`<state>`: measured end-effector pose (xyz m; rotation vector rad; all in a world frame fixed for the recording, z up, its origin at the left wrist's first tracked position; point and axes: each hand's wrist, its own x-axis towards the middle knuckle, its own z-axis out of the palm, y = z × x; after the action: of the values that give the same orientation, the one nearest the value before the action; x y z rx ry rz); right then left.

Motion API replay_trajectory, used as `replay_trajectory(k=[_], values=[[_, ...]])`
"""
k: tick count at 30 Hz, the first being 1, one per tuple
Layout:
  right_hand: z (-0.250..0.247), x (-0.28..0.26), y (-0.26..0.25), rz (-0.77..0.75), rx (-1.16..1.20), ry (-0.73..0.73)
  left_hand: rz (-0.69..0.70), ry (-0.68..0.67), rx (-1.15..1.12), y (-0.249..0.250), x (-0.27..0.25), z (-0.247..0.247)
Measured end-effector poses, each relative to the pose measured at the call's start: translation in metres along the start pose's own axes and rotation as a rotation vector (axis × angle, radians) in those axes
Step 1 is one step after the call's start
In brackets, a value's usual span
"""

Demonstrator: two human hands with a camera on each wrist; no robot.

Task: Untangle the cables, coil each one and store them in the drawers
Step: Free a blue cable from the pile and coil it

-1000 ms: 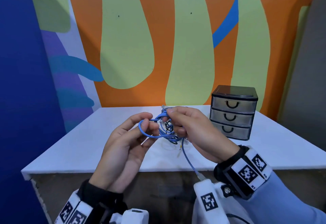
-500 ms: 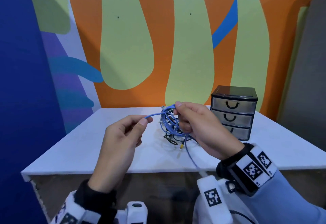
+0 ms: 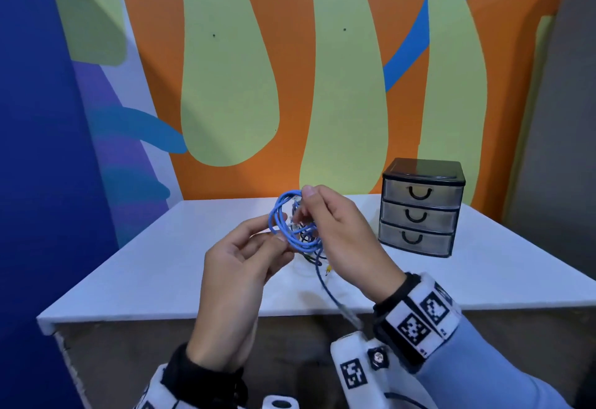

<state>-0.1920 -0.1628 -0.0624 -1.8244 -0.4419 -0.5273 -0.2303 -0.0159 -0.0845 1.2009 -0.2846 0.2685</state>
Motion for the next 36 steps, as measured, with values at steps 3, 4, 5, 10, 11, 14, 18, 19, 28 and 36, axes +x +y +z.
replay_trajectory(k=[3,4,5,10,11,14,18,19,28,36], values=[[-0.001,-0.002,0.004,-0.071,-0.161,0.018,0.002,0.016,-0.068,0.004,-0.005,0.004],[-0.001,-0.003,0.005,-0.084,-0.187,0.041,0.037,0.017,-0.028,0.005,-0.007,0.006],[0.0,-0.003,0.006,-0.094,-0.199,0.059,0.091,0.005,0.052,0.005,-0.009,0.008],[0.005,-0.008,0.001,-0.123,-0.111,-0.034,0.346,0.029,0.593,-0.001,-0.014,0.009],[0.005,-0.009,0.0,-0.124,-0.083,-0.05,0.364,0.064,0.665,0.0,-0.013,0.009],[0.003,-0.01,-0.004,-0.126,-0.073,-0.037,0.393,0.085,0.848,0.001,-0.008,0.008],[-0.005,-0.008,-0.006,-0.036,-0.005,-0.029,0.423,0.034,0.841,0.0,-0.004,0.006],[-0.006,-0.007,-0.004,0.01,0.017,-0.032,0.413,0.043,0.758,0.001,-0.003,0.005],[-0.005,-0.005,0.009,0.371,0.201,-0.06,-0.002,0.073,-0.353,-0.003,0.007,0.008],[-0.004,-0.006,-0.004,0.51,0.997,-0.058,-0.233,0.103,-0.613,-0.008,0.022,0.005]])
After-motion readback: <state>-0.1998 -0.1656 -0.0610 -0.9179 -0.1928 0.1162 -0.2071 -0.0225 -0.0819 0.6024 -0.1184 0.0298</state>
